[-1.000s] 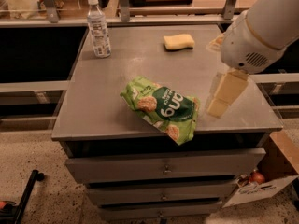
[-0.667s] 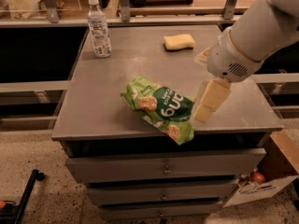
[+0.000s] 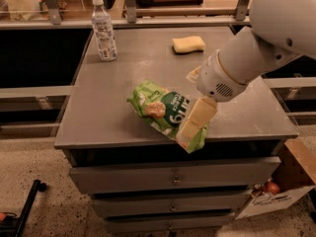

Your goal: Move green rice chip bag near blue plastic bottle

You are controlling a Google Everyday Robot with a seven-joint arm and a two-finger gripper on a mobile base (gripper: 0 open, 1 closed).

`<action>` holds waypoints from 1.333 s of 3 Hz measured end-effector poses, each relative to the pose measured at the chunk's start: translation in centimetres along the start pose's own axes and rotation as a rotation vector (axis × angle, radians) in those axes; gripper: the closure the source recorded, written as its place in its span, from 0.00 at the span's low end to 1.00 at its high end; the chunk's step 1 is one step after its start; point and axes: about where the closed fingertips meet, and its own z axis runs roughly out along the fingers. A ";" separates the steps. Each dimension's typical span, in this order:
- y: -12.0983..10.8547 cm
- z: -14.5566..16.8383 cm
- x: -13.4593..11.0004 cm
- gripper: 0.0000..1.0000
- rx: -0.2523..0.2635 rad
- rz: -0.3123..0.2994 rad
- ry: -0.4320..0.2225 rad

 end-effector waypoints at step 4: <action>0.6 5.4 -0.6 0.63 -0.006 0.064 -0.022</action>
Offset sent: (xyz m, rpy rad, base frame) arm 0.0061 0.0289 -0.0471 0.0677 0.0191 -0.0599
